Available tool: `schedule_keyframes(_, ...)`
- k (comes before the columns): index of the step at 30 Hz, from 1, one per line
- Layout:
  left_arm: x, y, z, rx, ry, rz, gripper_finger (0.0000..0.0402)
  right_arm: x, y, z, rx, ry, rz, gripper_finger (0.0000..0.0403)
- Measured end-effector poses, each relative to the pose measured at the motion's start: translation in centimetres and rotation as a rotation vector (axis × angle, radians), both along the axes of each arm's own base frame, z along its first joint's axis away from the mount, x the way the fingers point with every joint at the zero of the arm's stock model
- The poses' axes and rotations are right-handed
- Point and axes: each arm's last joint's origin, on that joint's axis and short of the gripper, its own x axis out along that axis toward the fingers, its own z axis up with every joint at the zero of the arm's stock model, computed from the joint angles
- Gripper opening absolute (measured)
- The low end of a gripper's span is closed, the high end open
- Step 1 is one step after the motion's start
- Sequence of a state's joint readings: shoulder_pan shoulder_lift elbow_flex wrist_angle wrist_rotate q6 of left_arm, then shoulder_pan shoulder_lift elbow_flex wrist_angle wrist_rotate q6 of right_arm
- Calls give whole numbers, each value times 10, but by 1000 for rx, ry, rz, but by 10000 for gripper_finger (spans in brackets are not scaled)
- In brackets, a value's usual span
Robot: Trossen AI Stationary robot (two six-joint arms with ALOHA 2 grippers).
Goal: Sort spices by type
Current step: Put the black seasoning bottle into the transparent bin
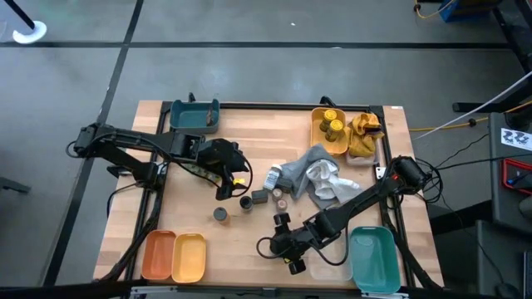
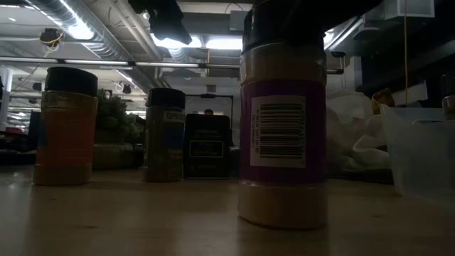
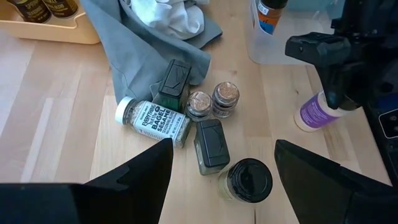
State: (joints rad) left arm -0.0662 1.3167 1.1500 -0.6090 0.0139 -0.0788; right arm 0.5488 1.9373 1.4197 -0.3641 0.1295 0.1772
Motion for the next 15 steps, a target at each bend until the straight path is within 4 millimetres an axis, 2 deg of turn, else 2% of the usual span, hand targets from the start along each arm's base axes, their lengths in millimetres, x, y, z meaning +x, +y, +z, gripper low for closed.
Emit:
schedule_keyframes(6, 0, 0, 0, 0, 0, 0, 265, 0, 1, 6, 35, 34, 16, 206)
schedule_keyframes(15, 0, 0, 0, -1, 1, 1, 265, -6, 3, 57, -30, 169, 44, 206)
